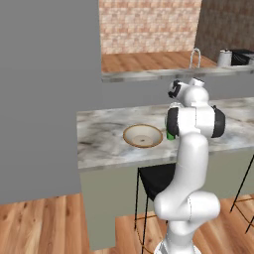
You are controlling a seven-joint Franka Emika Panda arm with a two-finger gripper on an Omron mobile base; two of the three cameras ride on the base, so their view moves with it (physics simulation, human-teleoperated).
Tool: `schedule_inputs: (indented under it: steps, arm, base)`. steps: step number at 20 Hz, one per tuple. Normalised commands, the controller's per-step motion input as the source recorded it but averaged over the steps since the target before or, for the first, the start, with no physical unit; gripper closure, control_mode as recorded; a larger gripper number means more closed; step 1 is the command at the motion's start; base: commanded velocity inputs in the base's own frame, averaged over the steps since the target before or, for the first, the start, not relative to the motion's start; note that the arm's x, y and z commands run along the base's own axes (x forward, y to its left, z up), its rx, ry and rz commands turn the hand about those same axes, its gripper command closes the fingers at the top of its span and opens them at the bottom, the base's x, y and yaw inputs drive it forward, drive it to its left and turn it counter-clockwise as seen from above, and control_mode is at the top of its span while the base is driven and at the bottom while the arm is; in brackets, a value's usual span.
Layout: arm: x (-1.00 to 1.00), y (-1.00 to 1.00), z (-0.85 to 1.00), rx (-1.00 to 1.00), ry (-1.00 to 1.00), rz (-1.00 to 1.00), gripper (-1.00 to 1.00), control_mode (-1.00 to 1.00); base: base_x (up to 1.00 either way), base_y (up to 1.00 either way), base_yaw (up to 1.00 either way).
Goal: Place the cup inside the bowl on the dining table and move the bowl to any counter.
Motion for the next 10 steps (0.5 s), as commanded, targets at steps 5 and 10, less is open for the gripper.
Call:
schedule_inputs:
  steps: [5, 10]
  arm:
    - [0.00, 0.00, -0.06, 0.00, 0.00, 0.04, -1.00, -1.00]
    - [0.00, -0.06, -0.12, 0.00, 0.00, 0.02, -1.00, -1.00]
  base:
    - [0.00, 0.00, 0.00]
    - [0.00, 0.00, 0.00]
